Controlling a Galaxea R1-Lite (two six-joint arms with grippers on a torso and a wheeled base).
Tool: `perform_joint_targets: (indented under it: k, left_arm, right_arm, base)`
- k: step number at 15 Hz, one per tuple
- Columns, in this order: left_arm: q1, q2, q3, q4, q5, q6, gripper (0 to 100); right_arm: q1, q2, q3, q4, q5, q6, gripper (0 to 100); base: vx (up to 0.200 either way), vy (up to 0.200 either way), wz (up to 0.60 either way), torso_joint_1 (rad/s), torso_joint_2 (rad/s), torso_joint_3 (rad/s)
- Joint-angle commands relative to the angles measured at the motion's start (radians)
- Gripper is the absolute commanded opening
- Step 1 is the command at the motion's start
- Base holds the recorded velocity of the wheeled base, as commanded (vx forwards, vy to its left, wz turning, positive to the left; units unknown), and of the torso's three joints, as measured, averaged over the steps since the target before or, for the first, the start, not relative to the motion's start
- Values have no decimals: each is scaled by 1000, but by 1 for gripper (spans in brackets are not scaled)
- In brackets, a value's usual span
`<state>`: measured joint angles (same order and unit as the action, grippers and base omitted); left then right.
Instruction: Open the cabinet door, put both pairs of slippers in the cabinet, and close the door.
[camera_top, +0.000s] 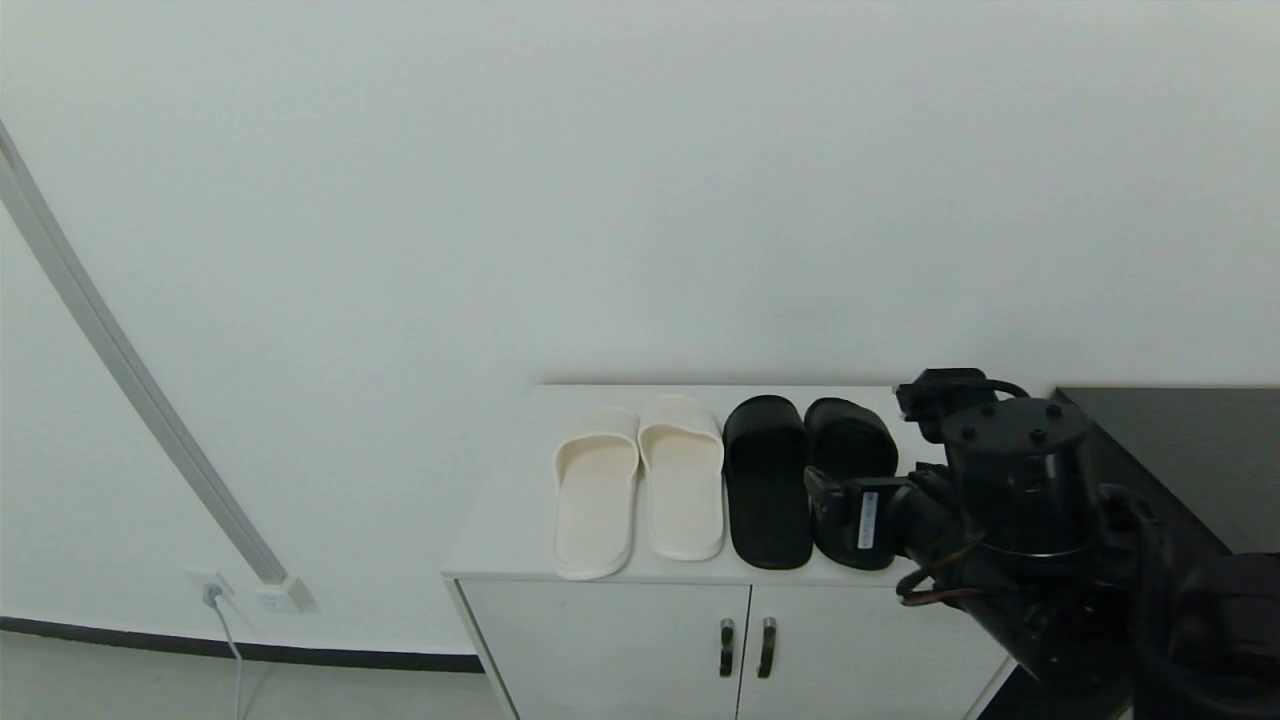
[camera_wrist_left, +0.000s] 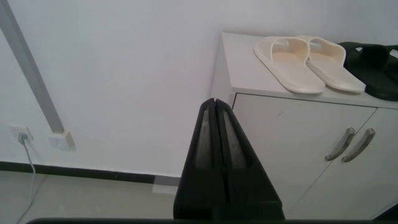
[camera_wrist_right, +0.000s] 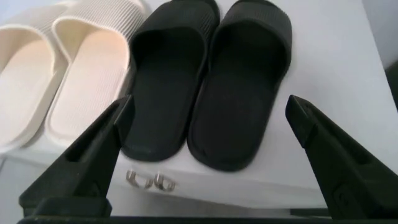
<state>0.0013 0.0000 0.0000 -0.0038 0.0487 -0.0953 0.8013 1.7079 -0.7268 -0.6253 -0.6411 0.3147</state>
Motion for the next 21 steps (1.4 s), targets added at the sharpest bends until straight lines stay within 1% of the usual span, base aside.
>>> perform_joint_targets:
  k: [1, 3, 7, 9, 15, 19, 21]
  left_arm:
    - [0, 2, 0, -1, 0, -1, 0]
    - [0, 2, 0, -1, 0, 0, 0]
    - [0, 2, 0, -1, 0, 0, 0]
    - [0, 2, 0, -1, 0, -1, 0]
    - [0, 2, 0, -1, 0, -1, 0]
    - [0, 2, 0, -1, 2, -1, 0]
    - [0, 2, 0, -1, 2, -1, 0]
  right_arm:
    - [3, 130, -62, -28, -49, 0, 100]
    - [-4, 203, -112, -59, -60, 0, 100]
    - [-40, 315, -240, -63, -63, 1, 100]
    - [-66, 380, -293, -63, -97, 9, 100]
    - [-126, 435, -345, -60, -112, 7, 100]
    - [-139, 487, -428, -60, -109, -3, 100]
    - [-142, 496, -436, -60, -109, -3, 100]
  base:
    - [0, 0, 0, 0, 0, 0]
    - [0, 0, 0, 0, 0, 0]
    - [0, 0, 0, 0, 0, 0]
    - [0, 0, 0, 0, 0, 0]
    - [0, 0, 0, 0, 0, 0]
    - [0, 0, 0, 0, 0, 0]
    - [0, 0, 0, 0, 0, 0]
